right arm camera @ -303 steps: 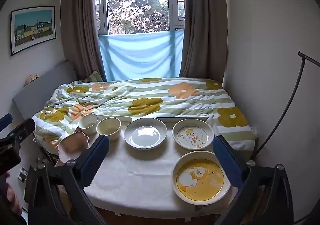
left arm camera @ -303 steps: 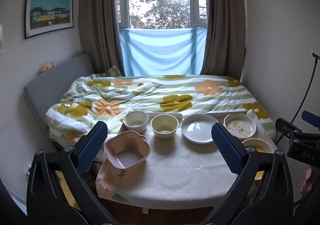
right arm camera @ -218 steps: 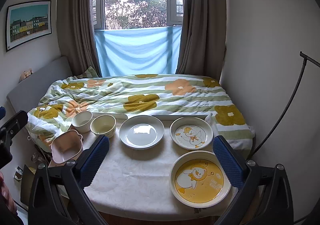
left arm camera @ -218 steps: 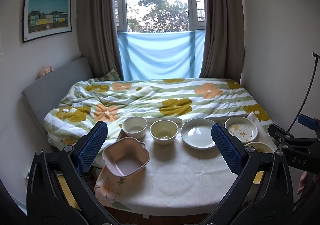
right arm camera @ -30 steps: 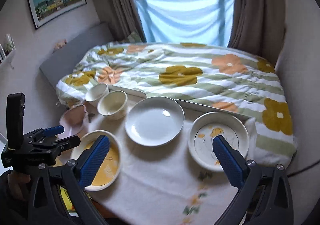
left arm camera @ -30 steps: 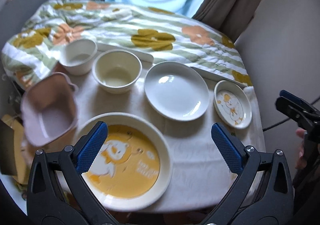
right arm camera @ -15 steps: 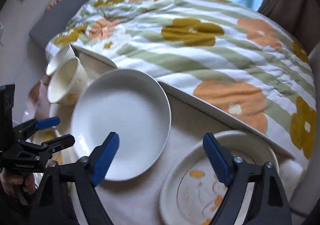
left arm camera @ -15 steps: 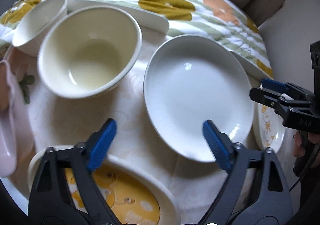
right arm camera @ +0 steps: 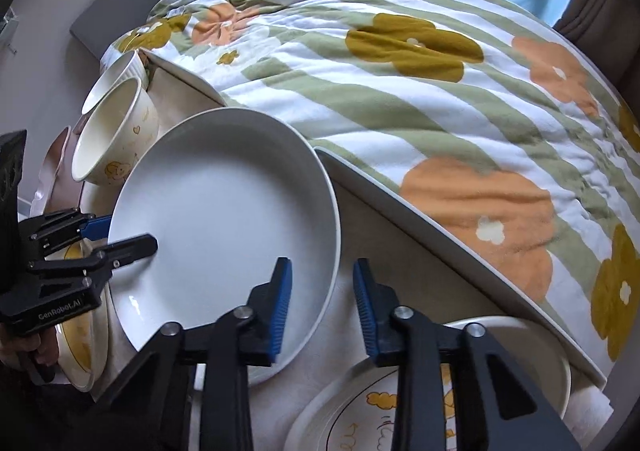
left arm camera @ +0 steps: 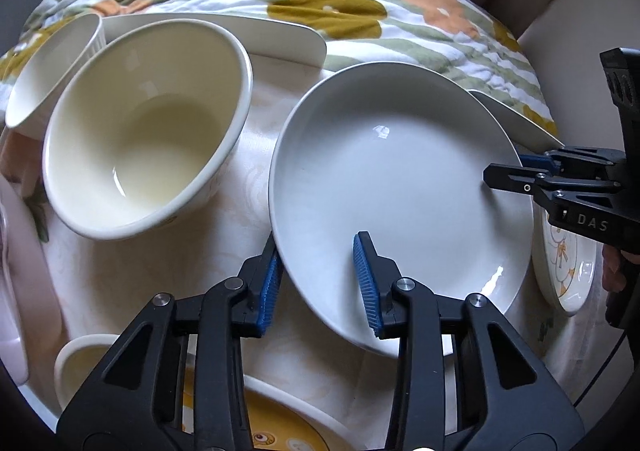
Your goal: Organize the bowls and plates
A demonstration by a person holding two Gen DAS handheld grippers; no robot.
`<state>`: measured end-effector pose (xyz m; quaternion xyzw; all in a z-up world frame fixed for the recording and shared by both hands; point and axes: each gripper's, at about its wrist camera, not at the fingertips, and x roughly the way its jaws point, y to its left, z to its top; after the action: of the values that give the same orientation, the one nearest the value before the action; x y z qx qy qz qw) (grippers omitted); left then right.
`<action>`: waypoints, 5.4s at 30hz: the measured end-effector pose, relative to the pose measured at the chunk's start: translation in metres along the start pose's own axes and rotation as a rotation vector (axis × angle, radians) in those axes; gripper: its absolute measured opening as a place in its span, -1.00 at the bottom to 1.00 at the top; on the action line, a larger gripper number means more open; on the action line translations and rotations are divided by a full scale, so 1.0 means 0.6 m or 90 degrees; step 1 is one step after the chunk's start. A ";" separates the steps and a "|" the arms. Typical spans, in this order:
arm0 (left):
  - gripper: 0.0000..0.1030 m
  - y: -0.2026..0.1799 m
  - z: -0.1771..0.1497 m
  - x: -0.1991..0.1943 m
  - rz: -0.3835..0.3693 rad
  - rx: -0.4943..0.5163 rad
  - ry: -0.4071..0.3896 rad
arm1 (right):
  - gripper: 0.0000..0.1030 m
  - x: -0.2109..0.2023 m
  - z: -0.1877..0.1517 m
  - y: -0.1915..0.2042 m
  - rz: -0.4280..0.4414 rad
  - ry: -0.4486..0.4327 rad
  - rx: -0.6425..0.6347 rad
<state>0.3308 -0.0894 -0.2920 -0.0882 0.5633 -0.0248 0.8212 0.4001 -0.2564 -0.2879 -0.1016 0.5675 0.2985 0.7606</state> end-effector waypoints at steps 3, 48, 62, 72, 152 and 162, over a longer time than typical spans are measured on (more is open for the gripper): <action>-0.38 0.001 0.000 -0.001 0.001 0.001 -0.001 | -0.66 0.004 -0.001 -0.001 0.014 -0.002 0.007; -0.38 0.032 -0.102 -0.262 0.001 0.027 -0.104 | -0.66 -0.155 -0.093 0.146 0.021 -0.065 0.052; -0.38 0.161 -0.240 -0.293 -0.014 -0.026 -0.054 | -0.66 -0.124 -0.180 0.291 0.059 -0.060 0.096; -0.38 0.203 -0.224 -0.235 -0.041 -0.018 -0.005 | -0.66 -0.079 -0.175 0.320 0.031 -0.031 0.151; -0.34 0.158 -0.244 -0.173 0.202 0.265 -0.055 | -0.66 -0.033 -0.195 0.420 -0.225 -0.068 0.116; 0.57 0.134 -0.254 -0.192 0.174 0.251 -0.062 | 0.15 -0.064 -0.232 0.400 -0.167 -0.109 0.183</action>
<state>0.1427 -0.0118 -0.2532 0.1493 0.5137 -0.0187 0.8447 0.1449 -0.1458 -0.2548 -0.0392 0.5191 0.1205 0.8453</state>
